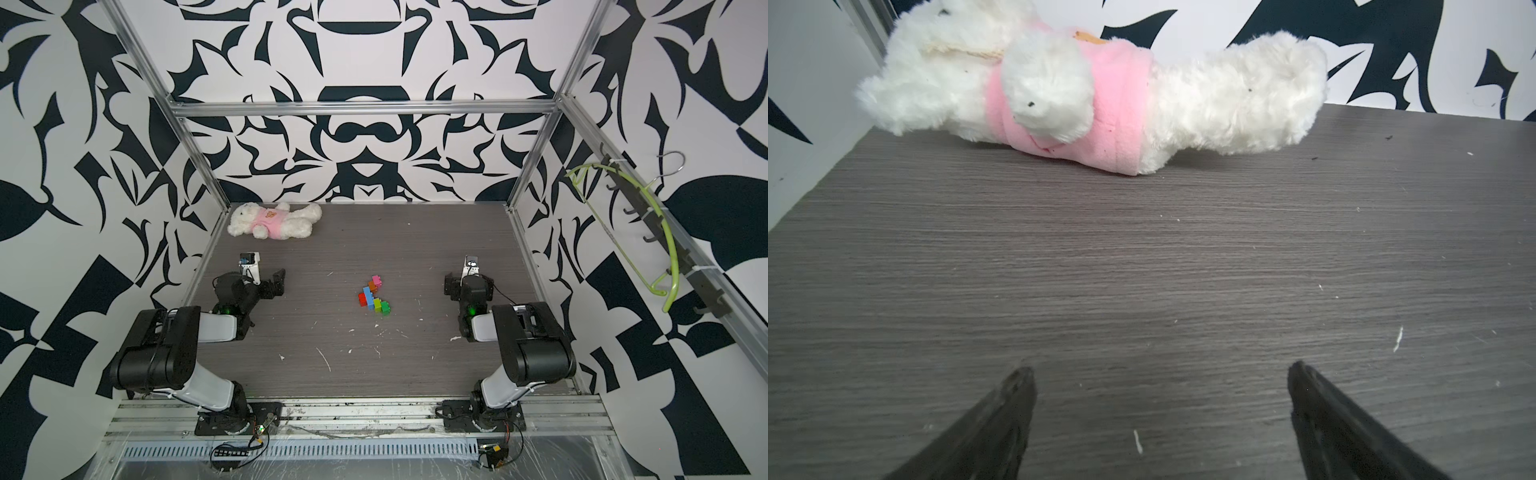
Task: Assemble the letter v with lego
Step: Reset both arms
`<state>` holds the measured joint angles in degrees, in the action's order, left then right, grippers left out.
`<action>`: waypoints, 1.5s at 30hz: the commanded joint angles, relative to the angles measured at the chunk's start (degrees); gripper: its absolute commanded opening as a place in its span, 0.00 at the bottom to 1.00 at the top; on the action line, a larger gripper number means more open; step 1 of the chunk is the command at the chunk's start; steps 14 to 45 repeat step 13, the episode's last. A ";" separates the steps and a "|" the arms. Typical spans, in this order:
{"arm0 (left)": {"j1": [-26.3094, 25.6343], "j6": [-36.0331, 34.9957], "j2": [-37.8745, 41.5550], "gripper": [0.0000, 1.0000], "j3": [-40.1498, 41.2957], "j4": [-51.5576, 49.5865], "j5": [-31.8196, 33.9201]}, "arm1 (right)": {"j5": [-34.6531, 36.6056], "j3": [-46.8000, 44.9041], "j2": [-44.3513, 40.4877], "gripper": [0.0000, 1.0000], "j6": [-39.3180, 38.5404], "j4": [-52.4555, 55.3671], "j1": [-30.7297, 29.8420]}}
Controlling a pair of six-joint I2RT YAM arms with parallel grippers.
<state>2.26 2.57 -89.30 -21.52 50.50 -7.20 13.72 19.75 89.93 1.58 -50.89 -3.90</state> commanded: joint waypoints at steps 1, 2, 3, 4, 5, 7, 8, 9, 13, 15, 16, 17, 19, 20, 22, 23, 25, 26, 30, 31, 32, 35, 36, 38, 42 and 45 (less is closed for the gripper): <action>0.21 -0.28 0.45 0.99 -0.20 0.63 -1.21 | -1.06 0.30 -0.89 1.00 1.30 -2.27 -0.23; 0.20 -0.28 0.58 0.99 -0.32 0.25 -1.18 | -1.10 0.37 -0.98 1.00 1.31 -1.97 -0.23; 0.20 -0.28 0.87 0.99 -0.49 -0.65 -1.18 | -1.13 0.30 -0.98 1.00 1.32 -2.06 -0.23; 0.25 -0.28 0.90 0.99 -0.51 -0.80 -1.13 | -1.21 0.37 -0.93 1.00 1.32 -2.03 -0.23; 0.20 -0.28 0.83 0.99 -0.48 -0.50 -1.21 | -1.21 0.54 -0.82 1.00 1.32 -1.93 -0.27; 0.26 -0.28 0.87 0.99 -0.49 -0.52 -1.16 | -1.22 0.55 -0.81 1.00 1.41 -1.77 -0.23; 0.20 -0.28 0.88 0.99 -0.46 -0.51 -1.19 | -1.20 0.60 -0.73 1.00 1.49 -1.76 -0.23; 0.20 -0.28 0.88 0.99 -0.49 -0.54 -1.22 | -1.30 1.00 -0.43 1.00 1.50 -1.48 -0.15; 0.21 -0.28 0.79 0.99 -0.54 -0.54 -1.19 | -1.60 0.37 -1.10 1.00 1.38 -1.74 -0.05; 0.21 -0.28 0.79 0.99 -0.54 -0.54 -1.19 | -1.60 0.37 -1.10 1.00 1.38 -1.74 -0.05; 0.21 -0.28 0.79 0.99 -0.54 -0.54 -1.19 | -1.60 0.37 -1.10 1.00 1.38 -1.74 -0.05; 0.21 -0.28 0.79 0.99 -0.54 -0.54 -1.19 | -1.60 0.37 -1.10 1.00 1.38 -1.74 -0.05; 0.21 -0.28 0.79 0.99 -0.54 -0.54 -1.19 | -1.60 0.37 -1.10 1.00 1.38 -1.74 -0.05; 0.21 -0.28 0.79 0.99 -0.54 -0.54 -1.19 | -1.60 0.37 -1.10 1.00 1.38 -1.74 -0.05; 0.21 -0.28 0.79 0.99 -0.54 -0.54 -1.19 | -1.60 0.37 -1.10 1.00 1.38 -1.74 -0.05; 0.21 -0.28 0.79 0.99 -0.54 -0.54 -1.19 | -1.60 0.37 -1.10 1.00 1.38 -1.74 -0.05; 0.21 -0.28 0.79 0.99 -0.54 -0.54 -1.19 | -1.60 0.37 -1.10 1.00 1.38 -1.74 -0.05; 0.21 -0.28 0.79 0.99 -0.54 -0.54 -1.19 | -1.60 0.37 -1.10 1.00 1.38 -1.74 -0.05; 0.21 -0.28 0.79 0.99 -0.54 -0.54 -1.19 | -1.60 0.37 -1.10 1.00 1.38 -1.74 -0.05; 0.21 -0.28 0.79 0.99 -0.54 -0.54 -1.19 | -1.60 0.37 -1.10 1.00 1.38 -1.74 -0.05; 0.21 -0.28 0.79 0.99 -0.54 -0.54 -1.19 | -1.60 0.37 -1.10 1.00 1.38 -1.74 -0.05; 0.21 -0.28 0.79 0.99 -0.54 -0.54 -1.19 | -1.60 0.37 -1.10 1.00 1.38 -1.74 -0.05; 0.21 -0.28 0.79 0.99 -0.54 -0.54 -1.19 | -1.60 0.37 -1.10 1.00 1.38 -1.74 -0.05; 0.21 -0.28 0.79 0.99 -0.54 -0.54 -1.19 | -1.60 0.37 -1.10 1.00 1.38 -1.74 -0.05; 0.21 -0.28 0.79 0.99 -0.54 -0.54 -1.19 | -1.60 0.37 -1.10 1.00 1.38 -1.74 -0.05; 0.21 -0.28 0.79 0.99 -0.54 -0.54 -1.19 | -1.60 0.37 -1.10 1.00 1.38 -1.74 -0.05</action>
